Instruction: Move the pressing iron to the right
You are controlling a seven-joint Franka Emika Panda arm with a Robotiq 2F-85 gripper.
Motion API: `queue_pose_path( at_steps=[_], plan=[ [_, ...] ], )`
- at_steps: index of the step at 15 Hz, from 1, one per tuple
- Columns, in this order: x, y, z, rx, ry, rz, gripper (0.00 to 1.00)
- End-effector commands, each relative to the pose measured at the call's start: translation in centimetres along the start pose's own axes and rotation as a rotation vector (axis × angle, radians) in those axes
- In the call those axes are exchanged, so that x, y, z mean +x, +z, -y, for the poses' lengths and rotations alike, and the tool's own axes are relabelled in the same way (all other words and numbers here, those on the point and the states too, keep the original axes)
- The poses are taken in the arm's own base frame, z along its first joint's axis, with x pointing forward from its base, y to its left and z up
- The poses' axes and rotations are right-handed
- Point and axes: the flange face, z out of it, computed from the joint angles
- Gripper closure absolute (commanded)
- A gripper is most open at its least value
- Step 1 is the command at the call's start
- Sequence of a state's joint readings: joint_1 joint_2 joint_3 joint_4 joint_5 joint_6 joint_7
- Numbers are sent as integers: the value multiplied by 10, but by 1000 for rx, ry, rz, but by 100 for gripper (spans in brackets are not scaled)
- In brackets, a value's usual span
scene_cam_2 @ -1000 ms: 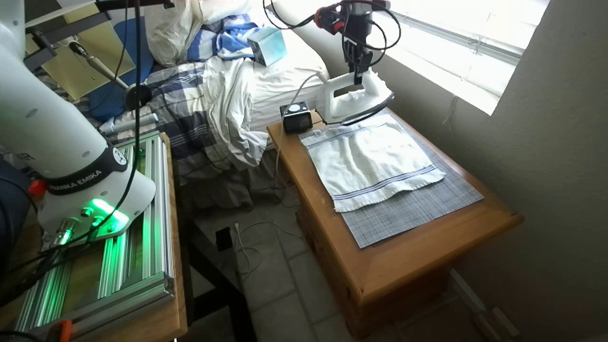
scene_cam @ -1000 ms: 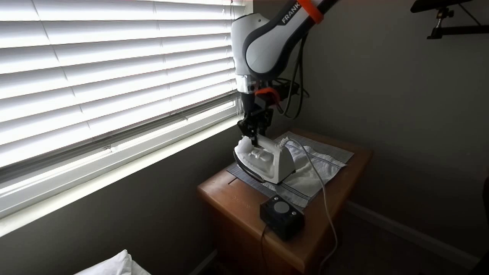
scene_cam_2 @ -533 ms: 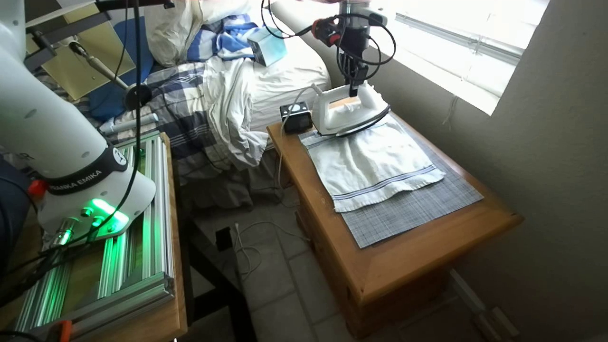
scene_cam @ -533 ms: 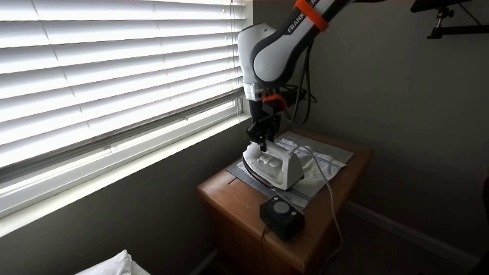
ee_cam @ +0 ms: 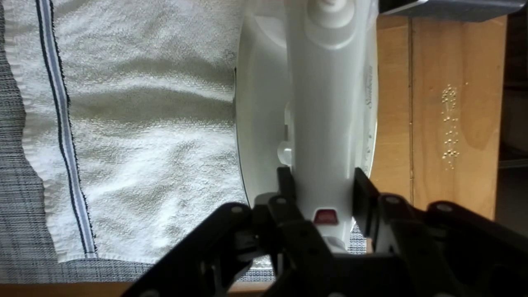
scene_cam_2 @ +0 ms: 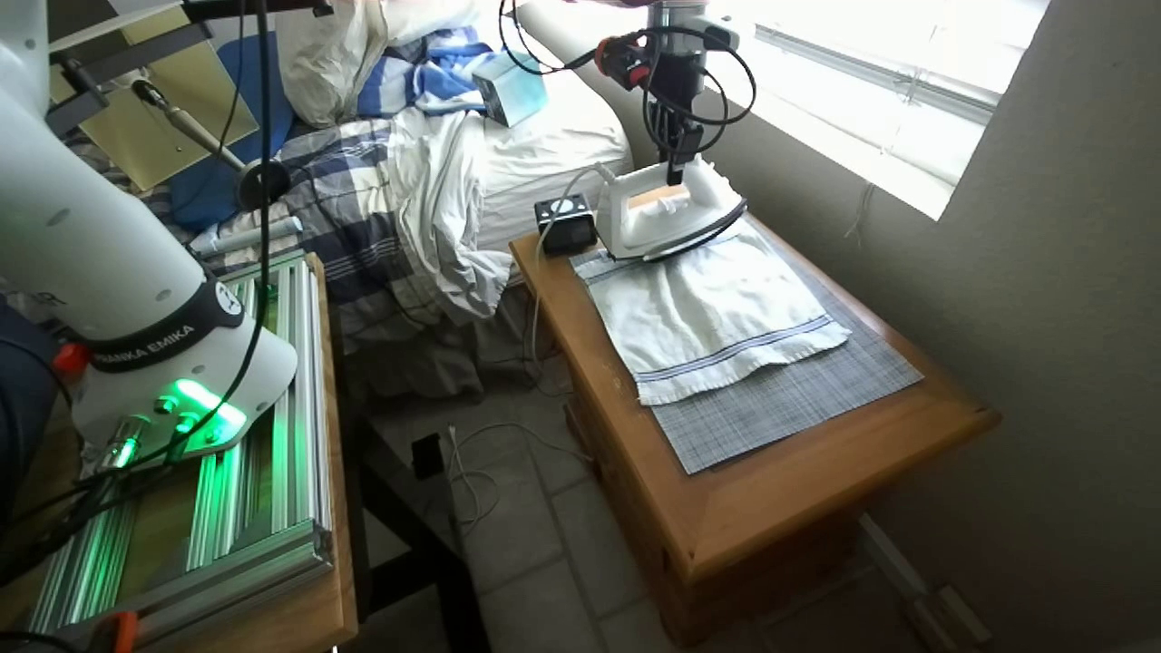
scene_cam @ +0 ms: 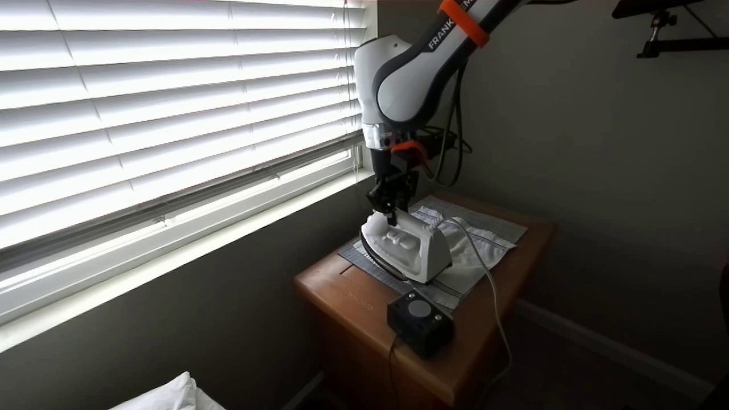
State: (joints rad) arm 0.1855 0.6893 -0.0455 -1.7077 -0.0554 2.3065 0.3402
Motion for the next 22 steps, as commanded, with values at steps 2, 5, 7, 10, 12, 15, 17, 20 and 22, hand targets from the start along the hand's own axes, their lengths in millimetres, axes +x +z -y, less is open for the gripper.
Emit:
queue_pose_path(
  at_steps=[2, 5, 7, 10, 12, 15, 17, 20, 22],
  plan=[
    [0, 0, 0, 0, 0, 1, 88],
    [-6, -8, -20, -4, 13, -6, 88],
    [-11, -14, -36, -6, 26, -13, 88],
    [-14, -26, -62, 3, 50, -38, 88],
    [-18, -34, -80, 4, 60, -56, 88],
    [-25, -40, -110, -10, 95, -36, 88],
    [-30, -38, -130, -95, 131, -17, 88],
    [-33, -37, -148, -213, 220, -11, 88],
    [-34, -35, -154, -268, 274, -8, 88]
  ],
)
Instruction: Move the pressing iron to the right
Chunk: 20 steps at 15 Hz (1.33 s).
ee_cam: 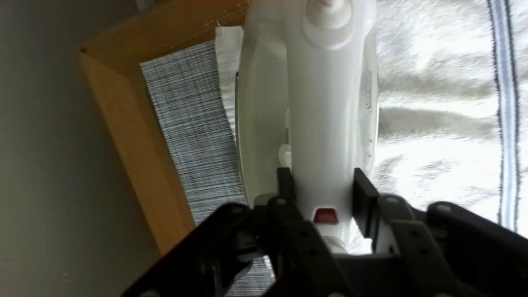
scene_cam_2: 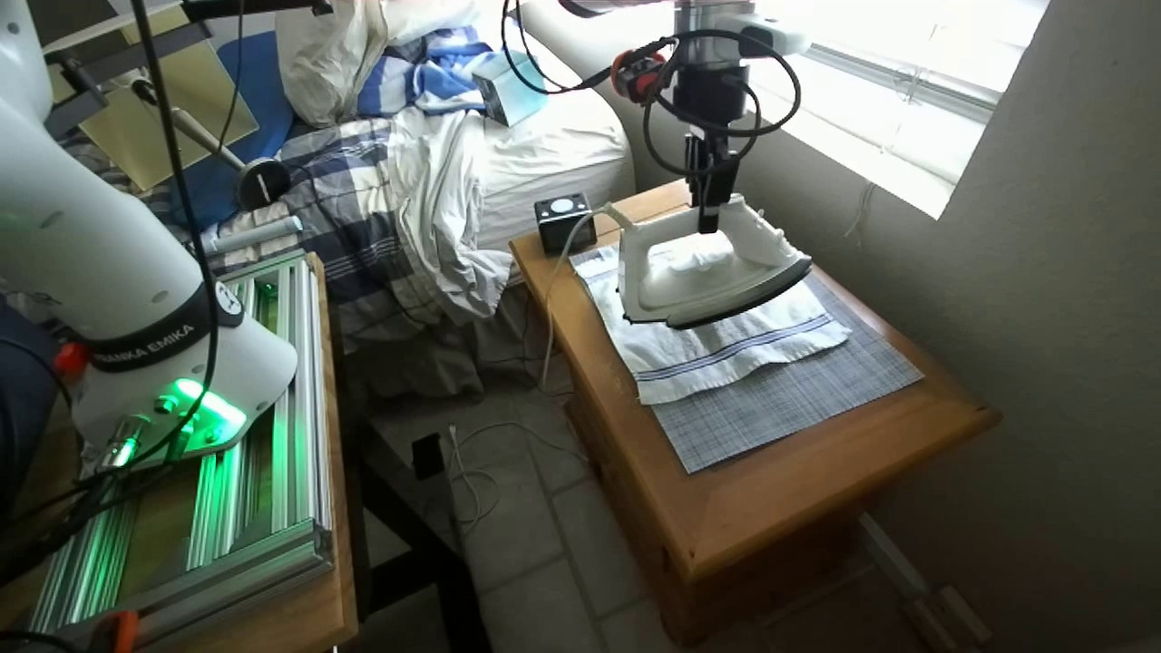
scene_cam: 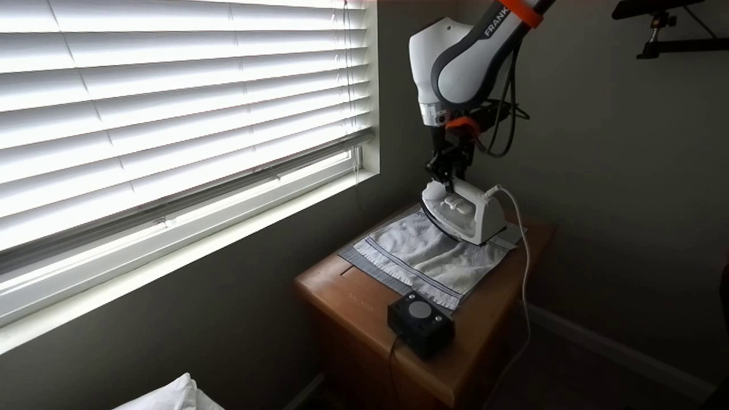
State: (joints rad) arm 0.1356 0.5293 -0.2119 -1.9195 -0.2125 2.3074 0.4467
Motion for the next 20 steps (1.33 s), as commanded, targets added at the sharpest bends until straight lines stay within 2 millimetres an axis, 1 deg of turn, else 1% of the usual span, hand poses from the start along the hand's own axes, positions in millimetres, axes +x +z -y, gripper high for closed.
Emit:
queue_pose_path(
  at_steps=[1, 2, 3, 6, 8, 18, 19, 20],
  plan=[
    [-7, -21, -12, -100, 102, -24, 88],
    [-1, 2, -5, -50, 52, 0, 88],
    [-2, 4, -5, -56, 59, 4, 63],
    [-5, 17, 0, -60, 49, 21, 63],
    [-5, 20, 1, -62, 47, 25, 63],
    [-5, 20, 1, -62, 47, 25, 63],
    [-5, 20, 1, -62, 47, 25, 88],
    [-4, 20, -6, -64, 68, 27, 88]
  ],
)
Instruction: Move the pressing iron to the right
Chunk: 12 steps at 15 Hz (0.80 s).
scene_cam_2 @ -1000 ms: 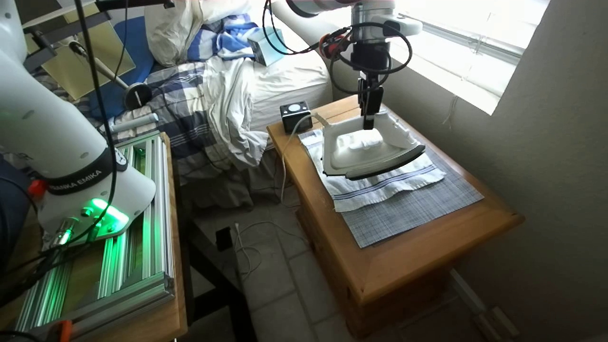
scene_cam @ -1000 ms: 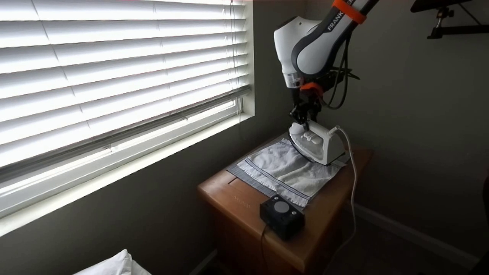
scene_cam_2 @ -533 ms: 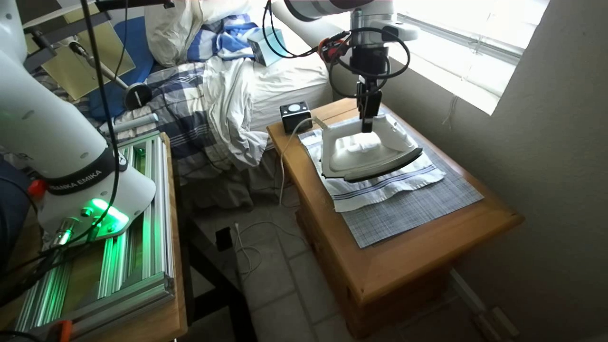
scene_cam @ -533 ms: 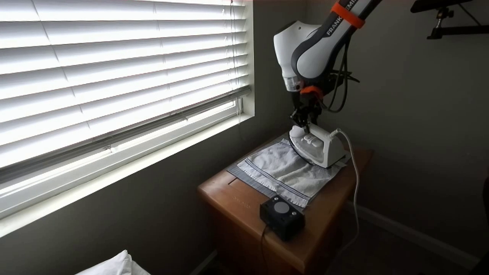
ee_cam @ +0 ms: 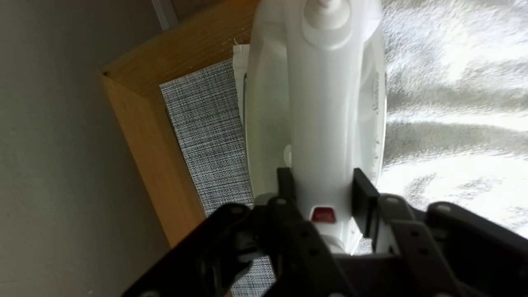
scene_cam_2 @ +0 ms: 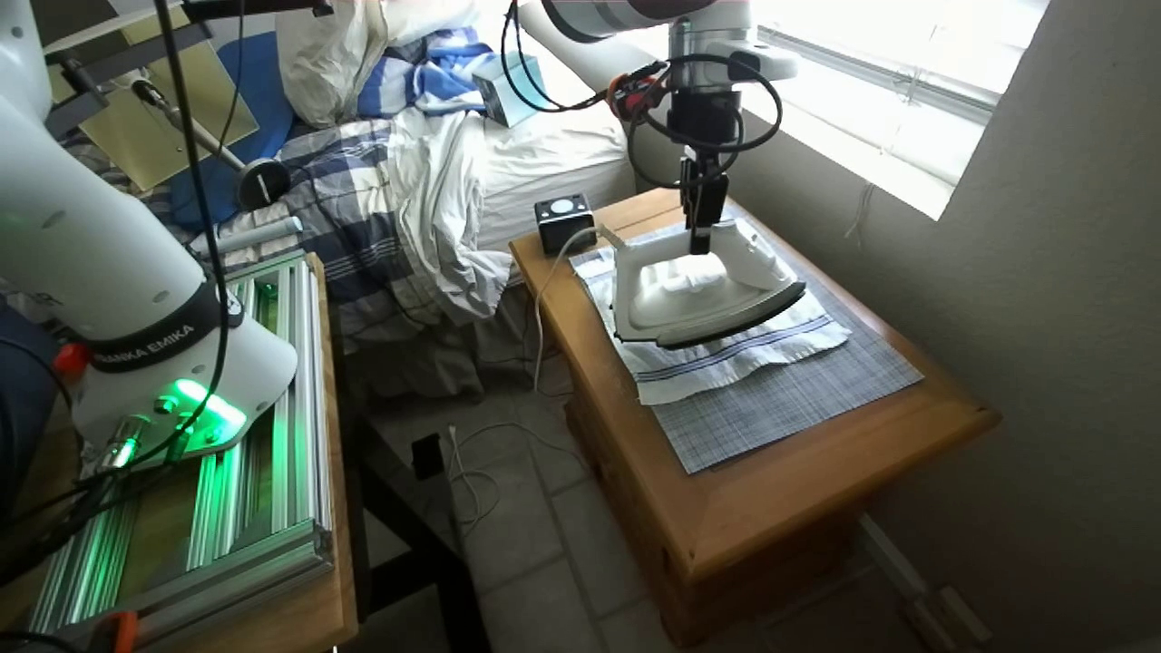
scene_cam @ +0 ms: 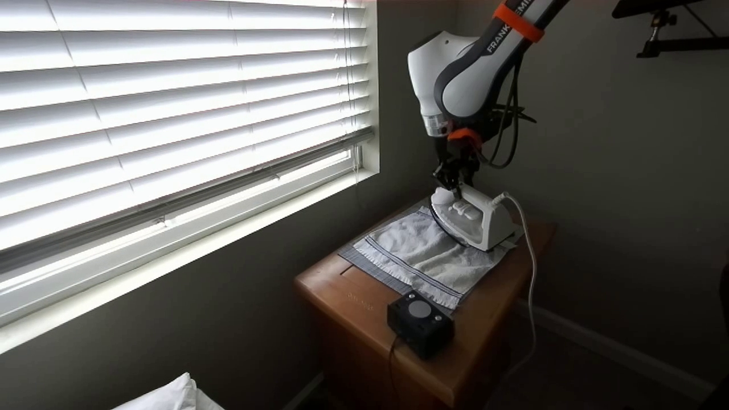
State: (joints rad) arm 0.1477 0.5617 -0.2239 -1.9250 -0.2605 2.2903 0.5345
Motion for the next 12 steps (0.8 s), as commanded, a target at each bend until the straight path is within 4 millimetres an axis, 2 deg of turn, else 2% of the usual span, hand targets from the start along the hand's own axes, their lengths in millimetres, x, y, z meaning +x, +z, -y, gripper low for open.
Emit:
queue_pose_path(
  at_steps=[1, 3, 6, 12],
  plan=[
    [2, 1, -13, 2, 21, 7, 88],
    [4, 5, -27, 5, 21, 13, 88],
    [9, 6, -60, 11, 30, -4, 88],
    [34, 12, -125, 45, -94, -48, 88]
  ],
)
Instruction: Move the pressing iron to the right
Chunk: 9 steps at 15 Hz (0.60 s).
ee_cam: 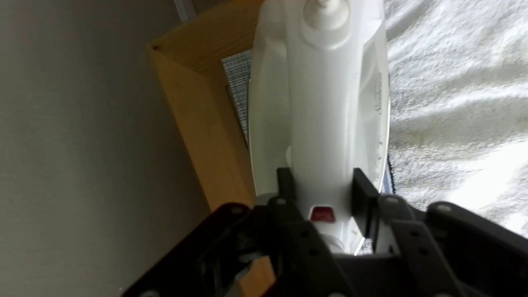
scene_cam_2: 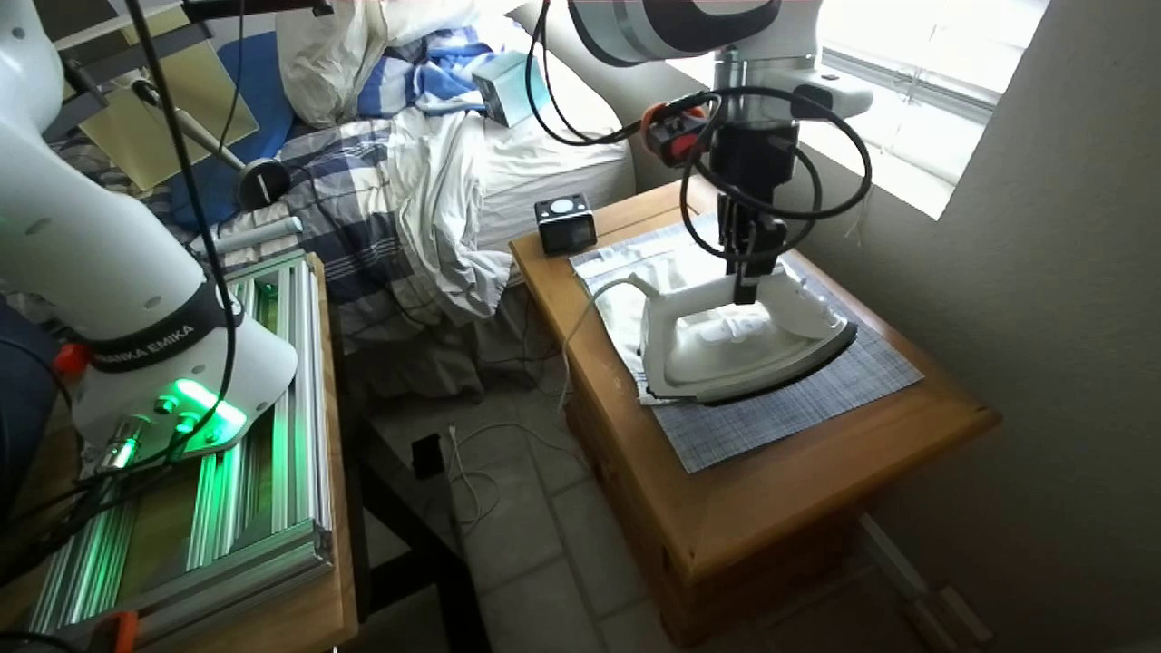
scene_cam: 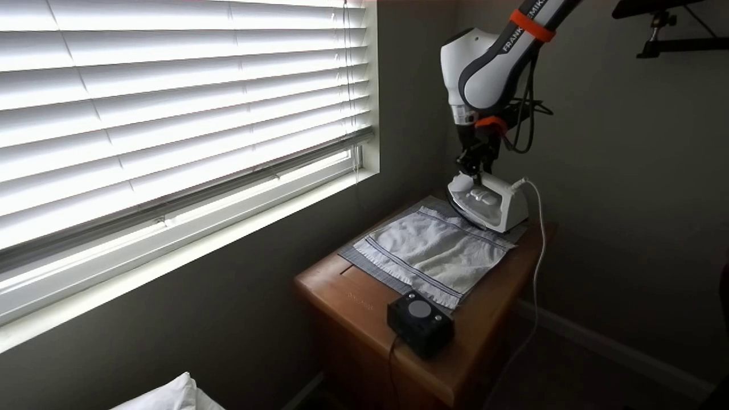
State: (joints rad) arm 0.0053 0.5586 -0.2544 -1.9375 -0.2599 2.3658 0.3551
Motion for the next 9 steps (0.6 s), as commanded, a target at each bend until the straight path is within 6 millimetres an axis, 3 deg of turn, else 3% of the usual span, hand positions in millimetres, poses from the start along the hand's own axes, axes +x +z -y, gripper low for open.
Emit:
queue_pose_path(
  at_steps=[1, 5, 9],
  plan=[
    [8, -14, -41, 25, -101, -40, 88],
    [16, -3, -74, 52, -179, -47, 88],
    [19, 2, -88, 91, -303, -75, 88]
  ],
)
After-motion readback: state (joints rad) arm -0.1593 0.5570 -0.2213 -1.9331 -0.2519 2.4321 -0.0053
